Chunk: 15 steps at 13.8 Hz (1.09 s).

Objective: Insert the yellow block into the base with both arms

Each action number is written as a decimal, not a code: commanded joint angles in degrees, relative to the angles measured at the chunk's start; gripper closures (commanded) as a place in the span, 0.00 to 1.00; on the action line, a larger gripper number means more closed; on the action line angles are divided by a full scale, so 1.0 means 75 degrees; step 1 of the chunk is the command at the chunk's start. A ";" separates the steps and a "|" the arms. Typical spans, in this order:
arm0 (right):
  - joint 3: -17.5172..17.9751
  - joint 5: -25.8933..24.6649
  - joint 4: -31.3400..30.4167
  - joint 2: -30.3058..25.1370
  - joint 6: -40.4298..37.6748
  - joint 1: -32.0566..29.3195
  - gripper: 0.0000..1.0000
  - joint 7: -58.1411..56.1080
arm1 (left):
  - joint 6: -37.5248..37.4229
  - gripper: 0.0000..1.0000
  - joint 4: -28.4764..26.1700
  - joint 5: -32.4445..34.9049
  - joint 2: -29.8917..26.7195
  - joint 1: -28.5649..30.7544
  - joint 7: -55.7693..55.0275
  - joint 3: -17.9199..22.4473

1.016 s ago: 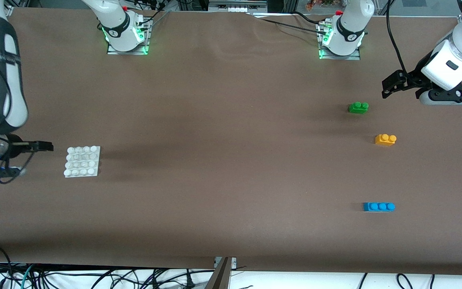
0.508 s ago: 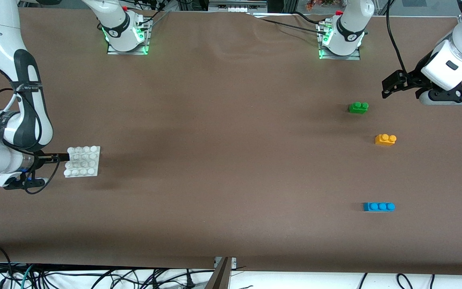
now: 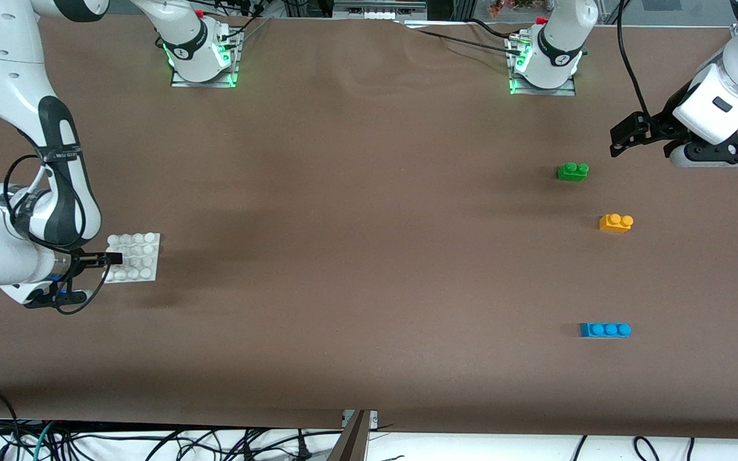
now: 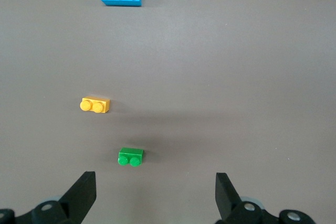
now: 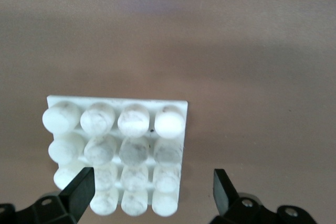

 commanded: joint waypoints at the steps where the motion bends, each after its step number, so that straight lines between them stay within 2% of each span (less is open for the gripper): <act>1: 0.0063 0.0094 0.0055 0.0056 0.0098 -0.0002 0.00 0.0109 | -0.0137 0.00 0.0135 0.0123 0.0067 0.0021 0.0046 -0.0002; 15: 0.0063 0.0094 -0.0073 0.0454 0.0098 0.0139 0.00 0.0097 | -0.0137 0.00 0.0134 0.0123 0.0090 0.0032 0.0058 -0.0002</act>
